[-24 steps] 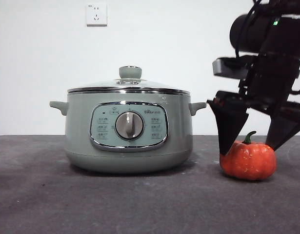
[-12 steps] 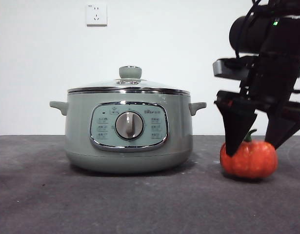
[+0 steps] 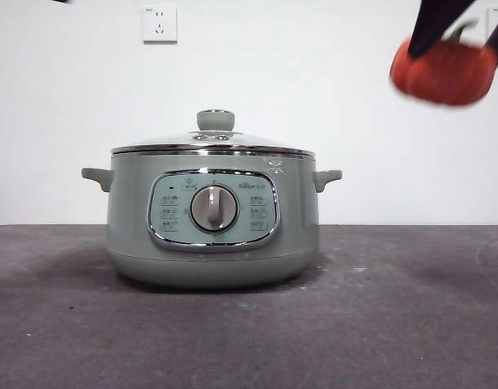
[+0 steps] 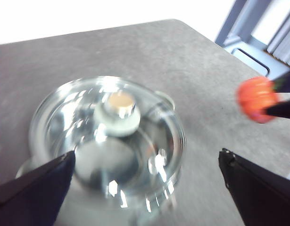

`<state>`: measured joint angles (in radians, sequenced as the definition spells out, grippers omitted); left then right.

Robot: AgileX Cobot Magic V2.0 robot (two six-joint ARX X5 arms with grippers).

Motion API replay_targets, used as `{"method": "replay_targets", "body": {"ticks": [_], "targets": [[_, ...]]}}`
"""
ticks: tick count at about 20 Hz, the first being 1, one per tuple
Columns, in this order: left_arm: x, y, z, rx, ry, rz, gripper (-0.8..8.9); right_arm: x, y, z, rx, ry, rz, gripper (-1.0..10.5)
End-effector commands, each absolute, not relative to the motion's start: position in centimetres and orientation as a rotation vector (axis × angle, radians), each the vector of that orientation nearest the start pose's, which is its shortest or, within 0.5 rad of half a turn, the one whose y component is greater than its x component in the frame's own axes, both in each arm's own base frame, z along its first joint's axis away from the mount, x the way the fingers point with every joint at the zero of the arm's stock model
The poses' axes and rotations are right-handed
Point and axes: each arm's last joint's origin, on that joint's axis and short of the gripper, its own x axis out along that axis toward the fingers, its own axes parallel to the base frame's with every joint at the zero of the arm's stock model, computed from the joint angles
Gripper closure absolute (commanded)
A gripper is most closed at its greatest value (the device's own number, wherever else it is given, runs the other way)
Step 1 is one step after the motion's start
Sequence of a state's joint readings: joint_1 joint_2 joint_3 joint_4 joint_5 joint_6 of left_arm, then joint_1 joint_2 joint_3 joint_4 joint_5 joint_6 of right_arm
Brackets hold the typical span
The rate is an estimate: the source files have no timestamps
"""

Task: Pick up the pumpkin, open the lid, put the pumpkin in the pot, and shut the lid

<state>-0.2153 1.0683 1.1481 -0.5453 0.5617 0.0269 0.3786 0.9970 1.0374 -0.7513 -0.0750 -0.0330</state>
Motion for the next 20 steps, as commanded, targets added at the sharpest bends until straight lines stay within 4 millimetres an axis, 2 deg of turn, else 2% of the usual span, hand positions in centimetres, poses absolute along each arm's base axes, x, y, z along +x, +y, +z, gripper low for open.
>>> {"method": "replay_targets", "body": {"ticks": [1, 6, 10, 16, 20], "targets": [[23.4, -8.2, 37.3, 0.012, 0.461, -0.789, 0.59, 16.0, 6.6, 34.4, -0.114, 0.641, 0.443, 9.6], [28.7, -13.2, 35.6, 0.125, 0.506, -0.797, 0.59, 13.5, 5.6, 35.3, -0.088, 0.598, 0.444, 9.6], [32.0, -16.1, 33.2, 0.175, 0.515, -0.773, 0.59, 12.8, 5.4, 35.4, -0.083, 0.600, 0.443, 9.6], [34.3, -17.4, 29.7, 0.208, 0.568, -0.743, 0.59, 12.8, 5.4, 35.3, -0.084, 0.612, 0.442, 9.6], [34.3, -17.5, 29.5, 0.211, 0.573, -0.741, 0.64, 12.8, 5.4, 35.3, -0.084, 0.611, 0.440, 9.6]]}}
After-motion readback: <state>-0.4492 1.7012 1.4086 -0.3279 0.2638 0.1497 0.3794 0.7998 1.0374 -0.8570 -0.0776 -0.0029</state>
